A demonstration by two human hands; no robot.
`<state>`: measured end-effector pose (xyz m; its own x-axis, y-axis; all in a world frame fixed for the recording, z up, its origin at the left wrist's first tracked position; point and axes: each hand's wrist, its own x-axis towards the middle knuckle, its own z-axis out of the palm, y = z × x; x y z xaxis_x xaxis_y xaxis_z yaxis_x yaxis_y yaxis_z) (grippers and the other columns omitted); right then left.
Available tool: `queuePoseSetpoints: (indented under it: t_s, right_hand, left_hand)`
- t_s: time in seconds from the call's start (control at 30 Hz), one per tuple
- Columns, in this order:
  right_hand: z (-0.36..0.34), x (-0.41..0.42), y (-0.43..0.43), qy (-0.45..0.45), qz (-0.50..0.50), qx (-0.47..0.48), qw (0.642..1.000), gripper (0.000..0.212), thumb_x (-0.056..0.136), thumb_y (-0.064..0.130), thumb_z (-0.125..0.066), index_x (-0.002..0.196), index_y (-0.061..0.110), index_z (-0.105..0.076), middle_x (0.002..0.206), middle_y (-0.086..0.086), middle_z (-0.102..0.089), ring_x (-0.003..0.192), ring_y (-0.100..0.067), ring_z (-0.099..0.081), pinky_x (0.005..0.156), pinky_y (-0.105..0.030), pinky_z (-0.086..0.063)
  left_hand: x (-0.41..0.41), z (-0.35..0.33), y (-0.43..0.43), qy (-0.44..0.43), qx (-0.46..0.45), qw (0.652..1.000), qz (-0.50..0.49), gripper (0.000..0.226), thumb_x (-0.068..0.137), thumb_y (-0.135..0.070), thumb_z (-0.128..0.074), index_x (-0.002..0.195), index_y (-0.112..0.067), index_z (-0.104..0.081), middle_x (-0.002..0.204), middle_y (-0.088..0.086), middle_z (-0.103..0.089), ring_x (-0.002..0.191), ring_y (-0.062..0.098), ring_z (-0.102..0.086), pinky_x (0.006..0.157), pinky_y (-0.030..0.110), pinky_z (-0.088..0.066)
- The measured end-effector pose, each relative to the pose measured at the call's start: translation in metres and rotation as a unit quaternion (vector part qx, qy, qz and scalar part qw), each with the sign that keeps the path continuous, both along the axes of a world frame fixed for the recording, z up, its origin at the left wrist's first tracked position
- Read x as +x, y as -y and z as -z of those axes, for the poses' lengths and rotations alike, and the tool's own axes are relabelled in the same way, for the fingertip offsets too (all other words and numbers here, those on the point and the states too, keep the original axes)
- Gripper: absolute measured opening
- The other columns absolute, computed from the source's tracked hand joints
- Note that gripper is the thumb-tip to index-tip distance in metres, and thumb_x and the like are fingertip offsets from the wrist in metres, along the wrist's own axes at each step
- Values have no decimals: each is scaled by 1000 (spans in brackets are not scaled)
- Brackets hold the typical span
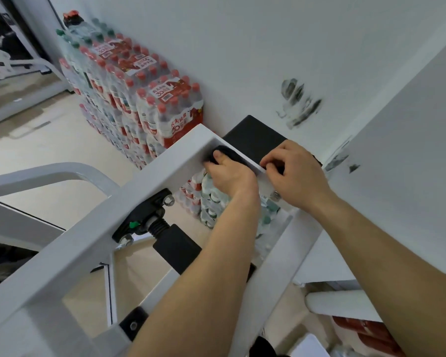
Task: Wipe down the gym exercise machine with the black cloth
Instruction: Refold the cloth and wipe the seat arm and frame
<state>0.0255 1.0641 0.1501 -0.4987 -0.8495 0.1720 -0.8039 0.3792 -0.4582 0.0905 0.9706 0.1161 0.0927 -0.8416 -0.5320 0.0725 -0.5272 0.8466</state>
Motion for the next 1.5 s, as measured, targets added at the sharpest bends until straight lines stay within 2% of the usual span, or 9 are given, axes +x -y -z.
queuePoseSetpoints:
  t_s: [0.3,0.4,0.53,0.7,0.87,1.0,1.13,1.27,1.5]
  right_hand:
    - [3,5,6,-7,26,0,1000,16,92,19,-58,92,25,-73,98,7,-59,90,-10,-57,80,-26,-48]
    - [2,10,14,-9,31,-9,999,15,92,20,-58,91,26,-72,98,8,-59,91,-10,-56,81,-25,-46]
    - [-2,16,25,-7,42,-22,999,16,91,19,-58,90,26,-72,97,7,-59,91,-10,-55,81,-26,-44]
    - [-10,19,27,-14,57,-11,998,18,91,21,-56,91,28,-73,97,10,-56,93,-9,-52,80,-26,-40]
    - [-14,11,10,-20,72,1,997,18,93,20,-56,96,25,-73,101,7,-57,96,-11,-54,84,-27,-44]
    - [-12,4,-4,-29,95,11,995,19,93,20,-56,97,24,-74,100,6,-57,93,-10,-53,81,-25,-42]
    - [-14,3,-13,-32,104,4,994,19,93,21,-56,96,25,-74,99,6,-57,91,-10,-53,79,-26,-43]
    - [-16,2,-21,-33,103,-3,994,19,92,22,-55,96,27,-73,100,9,-57,91,-9,-53,76,-22,-39]
    - [-9,-7,-35,-18,98,-10,995,19,93,21,-55,95,26,-73,97,10,-55,87,-9,-52,70,-20,-37]
  left_hand:
    - [-3,17,-25,7,11,992,126,42,106,-40,-36,123,-8,-57,111,14,-68,104,32,-63,95,44,-49]
    - [-2,18,-56,-22,54,977,206,42,104,-42,-35,109,-9,-61,99,14,-70,95,35,-67,86,48,-55]
    - [14,15,-48,-49,67,959,271,40,106,-34,-36,106,-4,-63,89,9,-66,80,26,-63,61,31,-50]
    - [17,2,-33,-37,38,968,245,37,105,-38,-37,113,-7,-57,104,11,-66,96,28,-64,88,44,-54]
    - [28,-2,-59,19,-28,922,386,32,105,-29,-40,112,-6,-61,105,13,-68,94,28,-62,75,34,-45]
    - [40,-3,-58,51,-134,847,511,22,100,-18,-49,90,-5,-64,95,18,-70,90,34,-64,73,40,-49]
    - [52,2,-49,-8,-87,874,478,21,88,-26,-71,93,-5,-72,83,10,-74,77,24,-71,62,30,-56]
    - [50,6,-50,-10,-38,908,418,62,61,-48,-86,106,-11,-64,96,6,-73,84,19,-73,72,39,-62]
    - [51,4,-62,62,-154,864,476,18,80,-40,-78,88,-24,-75,74,-2,-74,68,16,-71,66,43,-61]
